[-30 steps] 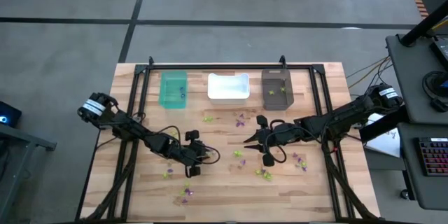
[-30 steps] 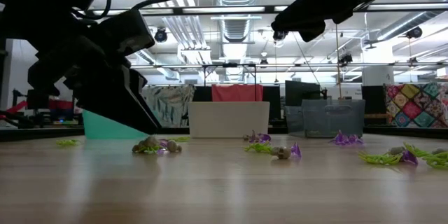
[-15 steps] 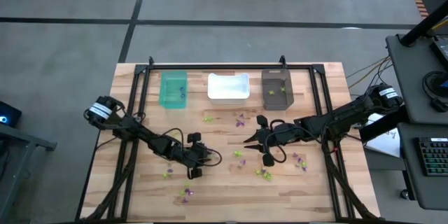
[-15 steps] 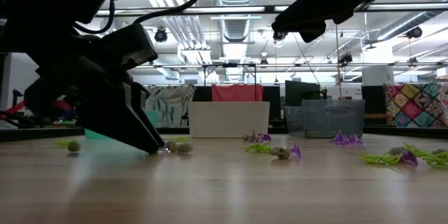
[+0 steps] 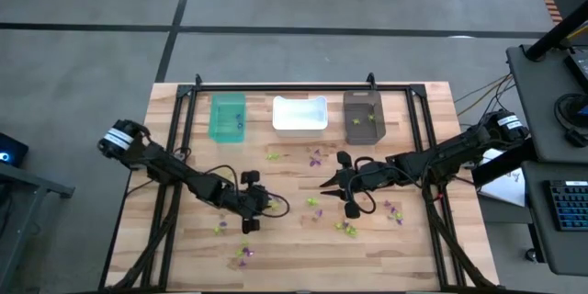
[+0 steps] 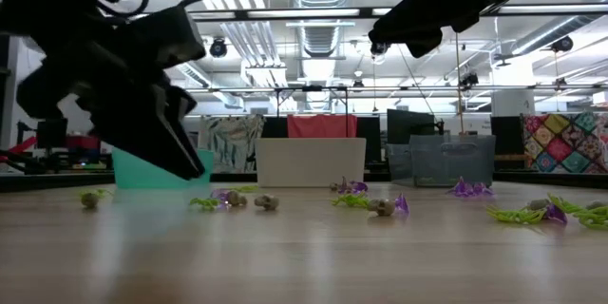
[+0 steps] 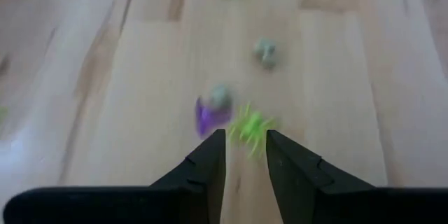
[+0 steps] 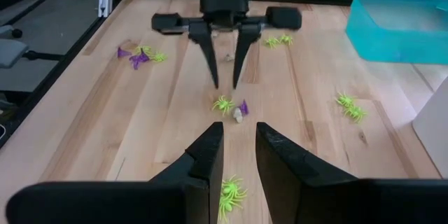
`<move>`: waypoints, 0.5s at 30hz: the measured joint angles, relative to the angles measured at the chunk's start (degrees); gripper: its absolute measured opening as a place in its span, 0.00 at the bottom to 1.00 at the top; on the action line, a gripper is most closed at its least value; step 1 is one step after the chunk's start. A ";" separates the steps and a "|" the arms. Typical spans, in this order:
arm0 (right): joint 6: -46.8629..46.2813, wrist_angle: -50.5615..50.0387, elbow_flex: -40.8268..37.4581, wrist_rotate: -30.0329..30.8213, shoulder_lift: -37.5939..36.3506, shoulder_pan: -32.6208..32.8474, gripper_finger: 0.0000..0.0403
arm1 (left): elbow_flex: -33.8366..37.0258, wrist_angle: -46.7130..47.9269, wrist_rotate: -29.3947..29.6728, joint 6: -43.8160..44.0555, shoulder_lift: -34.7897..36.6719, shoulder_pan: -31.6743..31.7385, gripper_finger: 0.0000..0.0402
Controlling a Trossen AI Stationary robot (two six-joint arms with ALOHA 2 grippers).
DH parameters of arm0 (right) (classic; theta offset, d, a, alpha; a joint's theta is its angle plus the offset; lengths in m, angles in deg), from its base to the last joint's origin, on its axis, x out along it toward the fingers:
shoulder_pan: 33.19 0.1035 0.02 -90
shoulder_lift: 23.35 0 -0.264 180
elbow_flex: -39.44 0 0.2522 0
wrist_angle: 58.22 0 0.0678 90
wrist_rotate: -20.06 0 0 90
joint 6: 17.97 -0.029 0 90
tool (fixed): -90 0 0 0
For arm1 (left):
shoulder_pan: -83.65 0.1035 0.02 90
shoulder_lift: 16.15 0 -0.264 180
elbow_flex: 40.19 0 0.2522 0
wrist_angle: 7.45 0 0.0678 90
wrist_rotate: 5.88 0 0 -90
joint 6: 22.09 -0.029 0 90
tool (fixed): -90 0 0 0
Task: Sort Halloween decoration
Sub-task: Put the white skull toy into the white bin
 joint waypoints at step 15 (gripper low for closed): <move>0.00 -0.01 0.00 0.03 0.00 0.00 0.19 | -0.73 26.20 -3.14 11.60 9.58 -5.58 0.36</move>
